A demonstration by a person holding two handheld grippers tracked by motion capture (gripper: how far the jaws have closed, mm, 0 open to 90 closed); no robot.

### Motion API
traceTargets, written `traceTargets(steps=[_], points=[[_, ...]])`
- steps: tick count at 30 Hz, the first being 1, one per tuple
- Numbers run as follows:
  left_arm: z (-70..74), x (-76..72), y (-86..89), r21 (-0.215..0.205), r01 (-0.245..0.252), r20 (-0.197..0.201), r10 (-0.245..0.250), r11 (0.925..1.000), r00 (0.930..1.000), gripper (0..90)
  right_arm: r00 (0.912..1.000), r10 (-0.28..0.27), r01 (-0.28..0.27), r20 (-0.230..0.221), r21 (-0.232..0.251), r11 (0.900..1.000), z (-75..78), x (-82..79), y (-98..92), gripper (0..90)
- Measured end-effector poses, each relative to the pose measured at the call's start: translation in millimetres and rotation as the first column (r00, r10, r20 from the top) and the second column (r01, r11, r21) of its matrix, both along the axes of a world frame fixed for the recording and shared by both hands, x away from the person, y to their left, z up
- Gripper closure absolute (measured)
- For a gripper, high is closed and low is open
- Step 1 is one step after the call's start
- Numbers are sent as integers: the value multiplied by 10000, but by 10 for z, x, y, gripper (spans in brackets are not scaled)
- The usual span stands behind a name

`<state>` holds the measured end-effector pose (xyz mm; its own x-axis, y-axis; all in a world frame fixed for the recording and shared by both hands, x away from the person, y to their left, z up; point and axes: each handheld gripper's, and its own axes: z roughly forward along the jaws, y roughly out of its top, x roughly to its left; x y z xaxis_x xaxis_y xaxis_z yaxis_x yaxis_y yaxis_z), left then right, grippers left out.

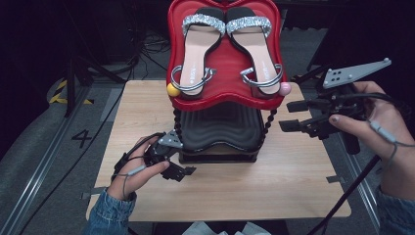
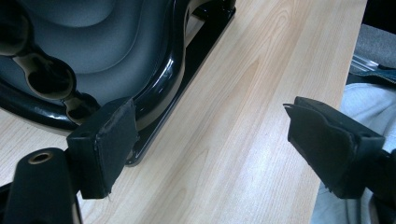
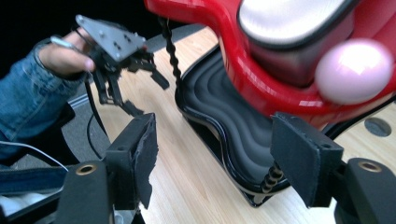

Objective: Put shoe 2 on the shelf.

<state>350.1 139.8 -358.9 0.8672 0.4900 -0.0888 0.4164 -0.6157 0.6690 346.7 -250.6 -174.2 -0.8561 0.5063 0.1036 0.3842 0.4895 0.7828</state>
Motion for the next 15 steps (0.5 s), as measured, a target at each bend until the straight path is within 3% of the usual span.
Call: traceTargets(steps=[6, 15], points=[[-10, -16, -5, 68, 16, -43, -15, 10000, 10000, 163, 9998, 33, -33, -186, 26, 10000, -226, 39, -5, 320], [-27, -35, 62, 147, -231, -2, 231, 9996, 9997, 164, 9983, 515, -519, -278, -139, 9986, -621, 84, 50, 315]])
